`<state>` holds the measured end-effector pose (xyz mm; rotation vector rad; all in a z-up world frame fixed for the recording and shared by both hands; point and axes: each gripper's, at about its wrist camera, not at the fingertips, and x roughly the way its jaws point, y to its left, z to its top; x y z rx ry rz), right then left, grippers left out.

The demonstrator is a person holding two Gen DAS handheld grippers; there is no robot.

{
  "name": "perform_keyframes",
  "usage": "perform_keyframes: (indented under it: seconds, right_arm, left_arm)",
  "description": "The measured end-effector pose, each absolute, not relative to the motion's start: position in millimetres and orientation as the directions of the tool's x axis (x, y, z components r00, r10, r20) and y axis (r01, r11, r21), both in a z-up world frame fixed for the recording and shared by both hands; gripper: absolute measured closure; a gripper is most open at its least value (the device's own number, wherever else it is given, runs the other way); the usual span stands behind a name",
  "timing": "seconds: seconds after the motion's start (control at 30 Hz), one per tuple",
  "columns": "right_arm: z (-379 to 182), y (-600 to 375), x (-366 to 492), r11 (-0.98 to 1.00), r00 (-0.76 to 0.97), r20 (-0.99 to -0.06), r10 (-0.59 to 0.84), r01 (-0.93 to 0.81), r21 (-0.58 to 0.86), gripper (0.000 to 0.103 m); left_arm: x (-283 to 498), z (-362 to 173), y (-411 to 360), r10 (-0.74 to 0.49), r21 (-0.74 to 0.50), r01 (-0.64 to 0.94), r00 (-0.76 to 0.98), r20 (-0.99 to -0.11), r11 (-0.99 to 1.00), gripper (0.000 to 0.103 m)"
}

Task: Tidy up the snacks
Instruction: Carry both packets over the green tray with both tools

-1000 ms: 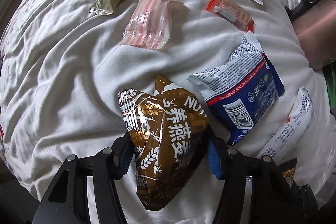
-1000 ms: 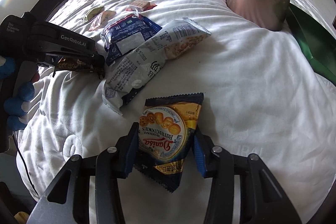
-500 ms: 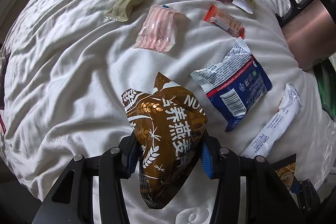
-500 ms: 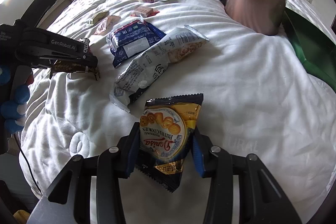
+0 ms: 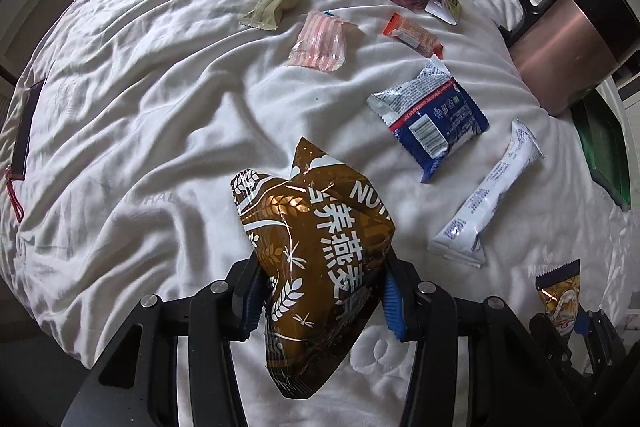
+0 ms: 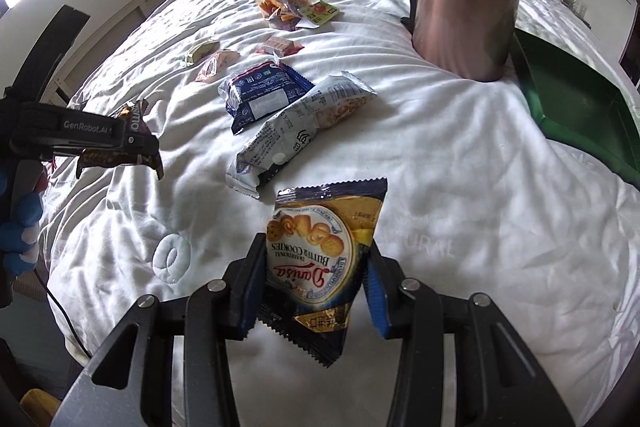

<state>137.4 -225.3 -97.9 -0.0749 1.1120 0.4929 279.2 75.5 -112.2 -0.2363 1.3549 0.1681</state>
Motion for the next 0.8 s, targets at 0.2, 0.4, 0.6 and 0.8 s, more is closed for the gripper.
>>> perform_keyframes:
  seconds: [0.2,0.4,0.6,0.8]
  right_arm:
    - [-88,-247,123,0.901,0.377,-0.862,0.339,-0.395,0.182,0.038]
    - [-84,-294,113,0.928,0.412,-0.855,0.314,-0.322,0.186,0.039]
    - [-80,-357,115,0.962,0.462,-0.850,0.253,-0.213,0.171,0.039]
    - [-66,-422,141,0.987,0.530,-0.833,0.160,-0.096,0.128,0.039]
  left_arm:
    - [253,-126,48,-0.045,-0.093,-0.195,0.238,-0.970,0.976,0.060]
    - [244,-119,1,-0.109,-0.136,-0.083,0.267,-0.958,0.987,0.060]
    - [240,-87,-74,-0.179,-0.162,0.081,0.287,-0.941,0.983,0.060]
    - [257,-71,-155,-0.226,-0.165,0.219,0.291,-0.930,0.962,0.060]
